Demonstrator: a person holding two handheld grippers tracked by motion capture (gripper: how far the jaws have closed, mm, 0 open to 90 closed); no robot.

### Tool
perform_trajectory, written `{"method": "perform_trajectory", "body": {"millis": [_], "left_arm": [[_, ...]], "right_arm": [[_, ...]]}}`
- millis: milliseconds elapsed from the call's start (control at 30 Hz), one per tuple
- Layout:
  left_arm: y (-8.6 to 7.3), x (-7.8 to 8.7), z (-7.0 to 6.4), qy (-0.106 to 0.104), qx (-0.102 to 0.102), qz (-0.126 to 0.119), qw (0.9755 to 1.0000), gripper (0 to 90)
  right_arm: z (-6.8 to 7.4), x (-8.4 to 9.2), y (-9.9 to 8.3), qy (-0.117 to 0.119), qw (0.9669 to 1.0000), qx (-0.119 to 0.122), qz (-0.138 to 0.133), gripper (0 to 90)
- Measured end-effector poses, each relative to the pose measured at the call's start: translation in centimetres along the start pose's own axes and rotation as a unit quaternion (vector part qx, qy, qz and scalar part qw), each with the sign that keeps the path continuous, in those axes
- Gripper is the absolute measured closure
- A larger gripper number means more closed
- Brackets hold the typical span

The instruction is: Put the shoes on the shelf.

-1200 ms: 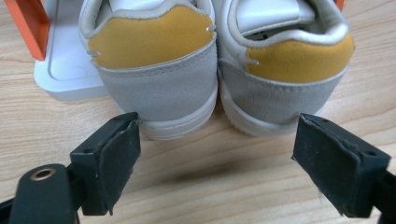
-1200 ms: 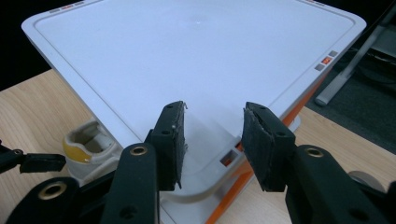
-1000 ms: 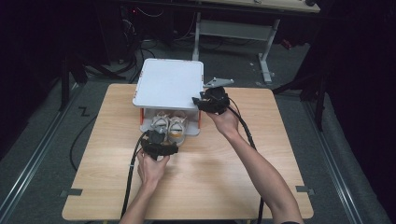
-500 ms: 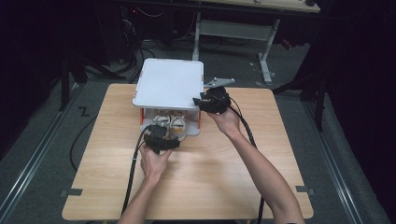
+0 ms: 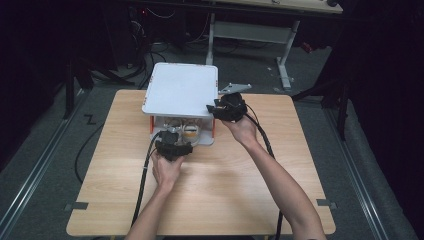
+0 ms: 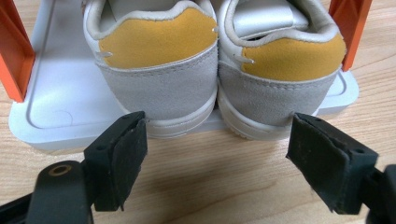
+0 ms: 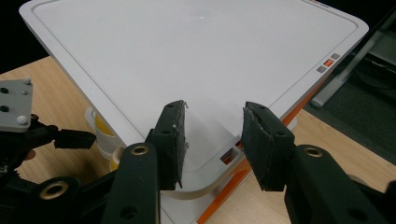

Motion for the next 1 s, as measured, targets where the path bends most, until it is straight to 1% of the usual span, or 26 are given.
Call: {"method": "perform_trajectory", "body": {"millis": [67, 133, 267, 300, 400, 600, 700, 733, 800, 833, 867, 900, 967, 1000], "left_arm": [[0.4, -0.1, -0.2, 0.009, -0.007, 0.01, 0.9999, 20.4], [0.6, -0.3, -0.3, 0.007, -0.007, 0.014, 0.9999, 20.6], [1.0, -0.8, -0.2, 0.006, 0.001, 0.016, 0.9999, 20.8], [1.1, -0.8, -0.3, 0.008, -0.003, 0.019, 0.9998, 20.9], [1.3, -1.1, -0.3, 0.007, 0.0, 0.012, 0.9999, 21.4], [1.5, -1.7, -0.3, 0.002, 0.014, 0.003, 0.9999, 22.3], [1.6, -1.8, -0.3, 0.004, 0.016, 0.001, 0.9999, 22.9], [1.7, -1.9, -0.3, 0.005, 0.01, 0.003, 0.9999, 22.8], [2.0, -2.0, -0.5, 0.006, 0.007, 0.006, 0.9999, 23.1], [2.1, -2.0, -0.6, 0.008, 0.01, 0.006, 0.9999, 23.3], [2.2, -2.2, -0.7, 0.009, 0.019, 0.003, 0.9998, 23.4], [2.2, -2.3, -0.7, 0.009, 0.022, 0.003, 0.9997, 23.6], [2.3, -2.5, -0.6, 0.007, 0.018, 0.003, 0.9998, 24.1], [2.3, -2.5, -0.5, 0.001, 0.012, 0.008, 0.9999, 24.1]], "right_arm": [[0.0, 0.0, 0.0, 0.0, 1.0, 0.0, 0.0, 59.7], [0.0, 0.0, 0.0, -0.001, 1.0, 0.0, 0.001, 59.7], [0.0, 0.0, 0.0, -0.001, 1.0, 0.001, 0.0, 59.8], [0.0, 0.0, 0.0, -0.001, 1.0, 0.001, 0.001, 59.8], [0.0, 0.0, 0.0, -0.001, 1.0, 0.001, 0.001, 59.9], [0.0, 0.0, 0.0, 0.0, 1.0, 0.002, 0.001, 60.0], [0.0, 0.0, 0.0, 0.0, 1.0, 0.002, 0.001, 60.0], [0.0, 0.0, 0.0, 0.0, 1.0, 0.002, 0.001, 60.0], [0.0, 0.0, 0.0, 0.0, 1.0, 0.002, 0.001, 60.0], [0.0, 0.0, 0.0, -0.001, 1.0, 0.002, 0.001, 60.0], [0.0, 0.0, 0.0, 0.0, 1.0, 0.002, 0.001, 60.0], [0.0, 0.0, 0.0, -0.001, 1.0, 0.002, 0.001, 60.0], [0.0, 0.0, 0.0, 0.0, 1.0, 0.001, 0.002, 60.0], [0.0, 0.0, 0.0, 0.0, 1.0, 0.002, 0.002, 60.0]]}}
Point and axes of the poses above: each handheld gripper's, and its own axes: x roughly backward along the jaws, y roughly out of its top, z roughly to its left, the point moved 5 cm from there along -x, roughly forward along the jaws, and after that the axes turned 13 degrees about x, right-handed, at the moved point
